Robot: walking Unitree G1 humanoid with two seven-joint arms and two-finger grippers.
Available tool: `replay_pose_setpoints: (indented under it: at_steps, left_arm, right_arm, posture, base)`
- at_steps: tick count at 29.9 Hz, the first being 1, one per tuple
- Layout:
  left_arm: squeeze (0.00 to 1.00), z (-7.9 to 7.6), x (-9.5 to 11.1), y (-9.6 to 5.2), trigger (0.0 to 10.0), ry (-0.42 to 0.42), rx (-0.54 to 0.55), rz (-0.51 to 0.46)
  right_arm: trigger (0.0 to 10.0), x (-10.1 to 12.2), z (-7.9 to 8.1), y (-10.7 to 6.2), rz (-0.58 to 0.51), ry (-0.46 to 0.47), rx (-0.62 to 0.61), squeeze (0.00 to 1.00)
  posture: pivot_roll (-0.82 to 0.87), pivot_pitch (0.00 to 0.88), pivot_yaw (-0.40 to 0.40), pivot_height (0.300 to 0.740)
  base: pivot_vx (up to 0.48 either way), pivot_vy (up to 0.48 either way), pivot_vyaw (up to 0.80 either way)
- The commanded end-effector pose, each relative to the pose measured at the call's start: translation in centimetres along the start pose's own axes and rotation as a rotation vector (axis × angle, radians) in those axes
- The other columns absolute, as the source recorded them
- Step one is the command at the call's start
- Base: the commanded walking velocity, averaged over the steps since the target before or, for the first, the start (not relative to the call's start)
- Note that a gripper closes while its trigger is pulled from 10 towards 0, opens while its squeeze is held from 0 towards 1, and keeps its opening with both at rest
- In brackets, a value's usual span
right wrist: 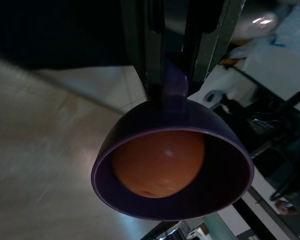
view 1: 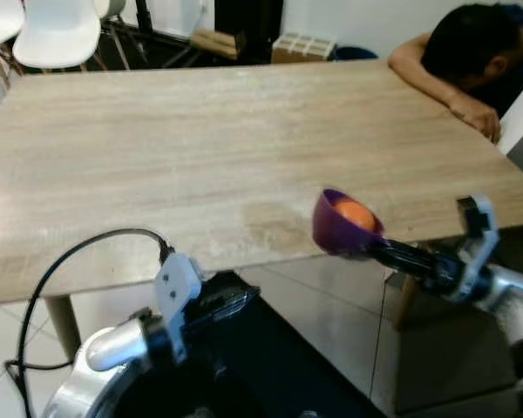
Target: Restocking fridge
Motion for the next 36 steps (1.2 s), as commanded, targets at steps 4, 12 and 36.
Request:
replay_pose_setpoints:
  at_steps: [4,12,36]
  left_arm:
    - [0.0,0.5,-2.1,-1.3,10.0,-0.004,0.064,0.066]
    - [0.0,5.2,-9.1,-3.9,10.0,0.033,0.555,0.241]
    - [0.0,5.7,-17.4,-6.4,10.0,-0.046,0.945,0.459]
  right_arm:
    - [0.0,-0.2,1.4,-1.4,0.029,0.006,0.036,0.0]
    - [0.0,-5.1,1.5,-0.6,0.183,0.021,-0.027,0.0]
    - [0.0,-16.2,-0.6,2.6,0.416,-0.109,-0.458,0.0]
  posture:
    - [-0.08,0.087,-0.022,0.731]
    - [-0.08,0.068,-0.02,0.731]
    - [-0.07,0.062,-0.029,0.731]
  base:
    - [0.0,0.0,0.0]
    - [0.0,0.0,0.0]
    - [0.0,0.0,0.0]
Point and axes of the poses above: a point about 5 cm out from each wrist's last joint towards the gripper, its own y axis pointing out of the wrist towards the gripper, its own x axis along the axis of the wrist's last joint, z = x × y, the point moved 2 cm from there along y, pointing out of the wrist towards the gripper, and after that the axes turned 2 degrees about -y, right-handed, at the moved point
